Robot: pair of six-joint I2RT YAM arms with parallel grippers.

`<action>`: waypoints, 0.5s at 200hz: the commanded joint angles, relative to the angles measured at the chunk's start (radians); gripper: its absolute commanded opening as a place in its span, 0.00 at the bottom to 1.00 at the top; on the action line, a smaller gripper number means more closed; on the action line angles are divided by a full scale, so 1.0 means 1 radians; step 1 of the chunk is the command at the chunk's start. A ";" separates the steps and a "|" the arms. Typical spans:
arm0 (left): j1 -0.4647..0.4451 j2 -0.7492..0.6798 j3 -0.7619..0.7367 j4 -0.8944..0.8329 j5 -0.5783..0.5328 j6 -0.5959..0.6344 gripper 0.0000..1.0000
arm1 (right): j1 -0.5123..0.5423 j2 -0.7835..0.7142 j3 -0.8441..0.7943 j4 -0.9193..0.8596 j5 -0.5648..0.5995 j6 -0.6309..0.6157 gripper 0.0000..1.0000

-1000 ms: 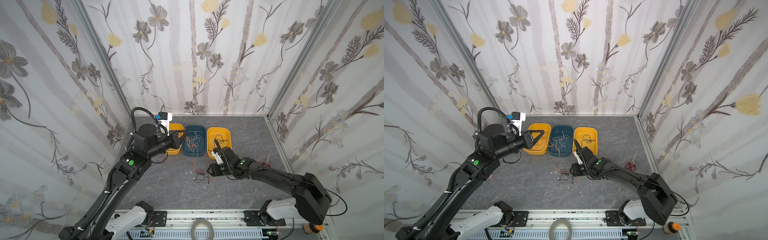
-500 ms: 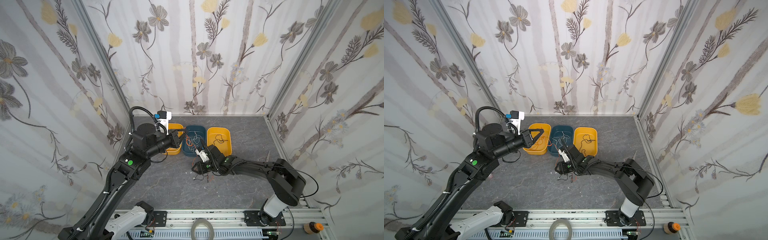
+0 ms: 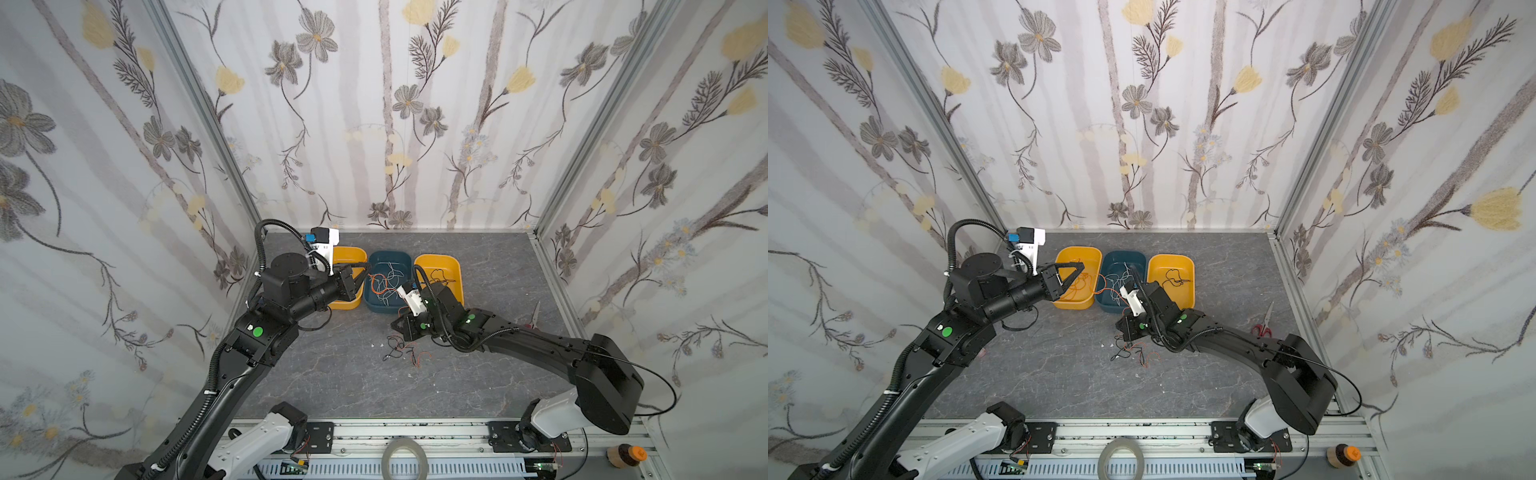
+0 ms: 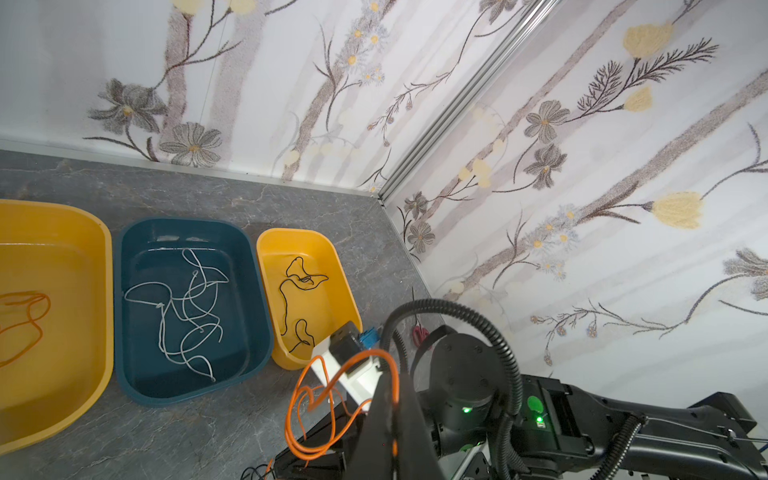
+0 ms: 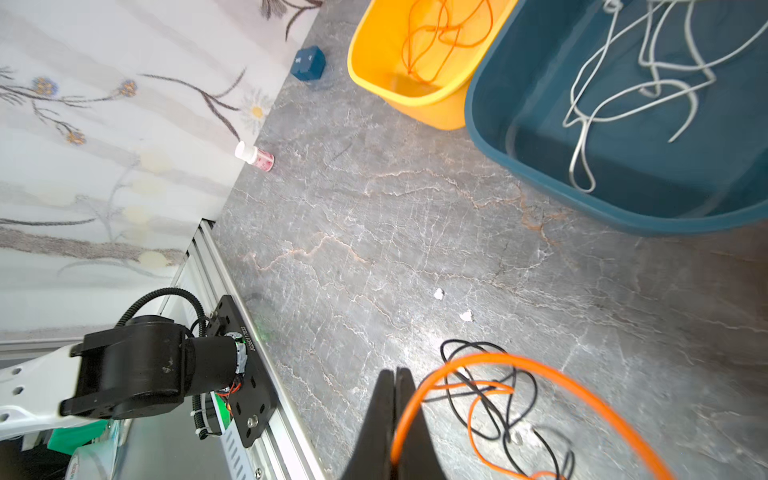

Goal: Untangle the cables

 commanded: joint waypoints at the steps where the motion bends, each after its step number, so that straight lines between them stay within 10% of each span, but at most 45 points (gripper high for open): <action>1: 0.000 -0.008 -0.041 0.059 0.054 -0.010 0.00 | -0.015 -0.062 0.000 -0.077 0.026 -0.018 0.02; 100: -0.025 0.025 -0.247 0.276 0.151 -0.109 0.00 | -0.062 -0.230 0.061 -0.225 -0.003 -0.010 0.01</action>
